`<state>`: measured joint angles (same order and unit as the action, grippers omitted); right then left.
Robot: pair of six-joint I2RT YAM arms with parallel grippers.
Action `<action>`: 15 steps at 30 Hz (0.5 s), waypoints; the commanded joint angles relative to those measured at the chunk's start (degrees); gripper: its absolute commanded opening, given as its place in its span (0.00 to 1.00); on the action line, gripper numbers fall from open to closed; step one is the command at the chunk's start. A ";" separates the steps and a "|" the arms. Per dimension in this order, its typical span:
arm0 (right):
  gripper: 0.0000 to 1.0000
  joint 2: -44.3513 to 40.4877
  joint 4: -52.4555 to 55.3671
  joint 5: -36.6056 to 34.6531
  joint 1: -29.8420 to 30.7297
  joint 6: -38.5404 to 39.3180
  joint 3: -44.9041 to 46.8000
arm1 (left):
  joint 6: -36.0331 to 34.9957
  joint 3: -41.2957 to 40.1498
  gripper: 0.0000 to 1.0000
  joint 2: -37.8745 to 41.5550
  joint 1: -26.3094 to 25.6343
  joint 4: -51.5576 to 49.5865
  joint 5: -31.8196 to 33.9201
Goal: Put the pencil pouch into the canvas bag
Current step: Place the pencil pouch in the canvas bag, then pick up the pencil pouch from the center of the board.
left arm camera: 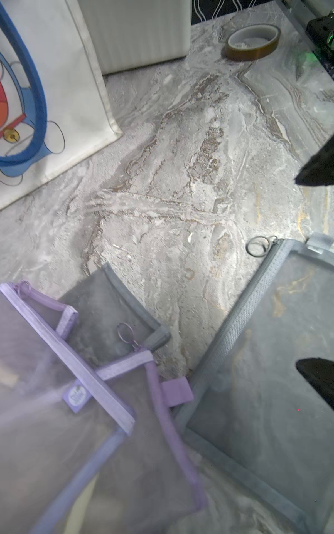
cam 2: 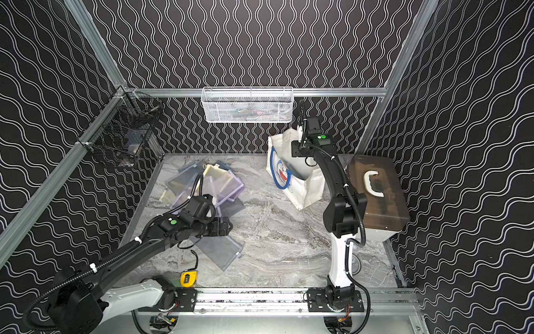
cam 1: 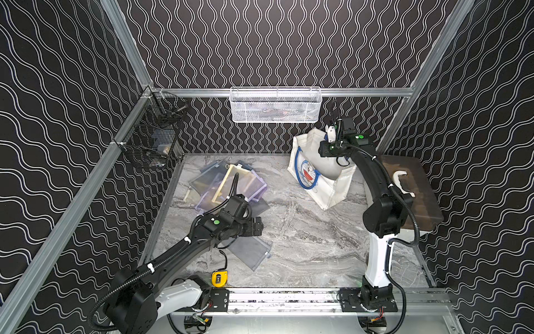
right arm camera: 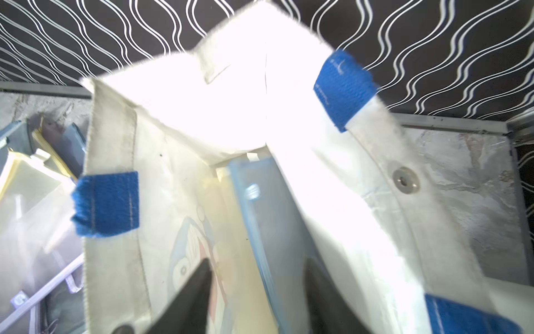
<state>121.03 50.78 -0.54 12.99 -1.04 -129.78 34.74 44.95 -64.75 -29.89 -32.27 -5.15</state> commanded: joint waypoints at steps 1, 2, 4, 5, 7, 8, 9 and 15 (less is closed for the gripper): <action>0.68 -2.76 2.22 -4.35 2.54 0.90 -0.77 | 2.07 -1.42 0.96 1.36 0.23 -2.72 -0.58; 0.70 -4.01 2.81 -5.23 3.46 0.42 -0.26 | 2.46 -1.92 0.96 1.68 0.28 -3.31 -0.97; 0.70 -6.68 4.94 -5.91 5.70 -0.51 -0.03 | 3.30 -2.97 0.96 2.19 0.34 -4.42 -1.61; 0.70 -7.61 6.96 -6.00 7.52 -0.89 -0.15 | 3.91 -3.85 0.96 2.65 0.38 -4.64 -1.77; 0.69 -9.89 9.65 -4.62 11.66 -1.73 1.70 | 5.05 -5.60 0.96 3.84 0.74 -5.03 -2.19; 0.69 -11.73 10.11 -3.31 14.66 -2.66 4.52 | 5.63 -6.40 0.96 4.49 1.21 -5.17 -2.42; 0.69 -13.57 9.77 -1.58 16.75 -3.87 7.48 | 6.19 -7.30 0.96 5.13 1.63 -5.04 -2.91; 0.70 -20.05 -1.31 22.23 25.60 -14.62 31.89 | 7.81 -10.88 0.94 8.34 5.45 -5.20 -5.56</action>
<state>101.45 53.80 8.34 36.36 -9.08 -103.94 40.84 34.65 -57.30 -25.34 -36.93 -9.13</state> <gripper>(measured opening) 0.698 0.942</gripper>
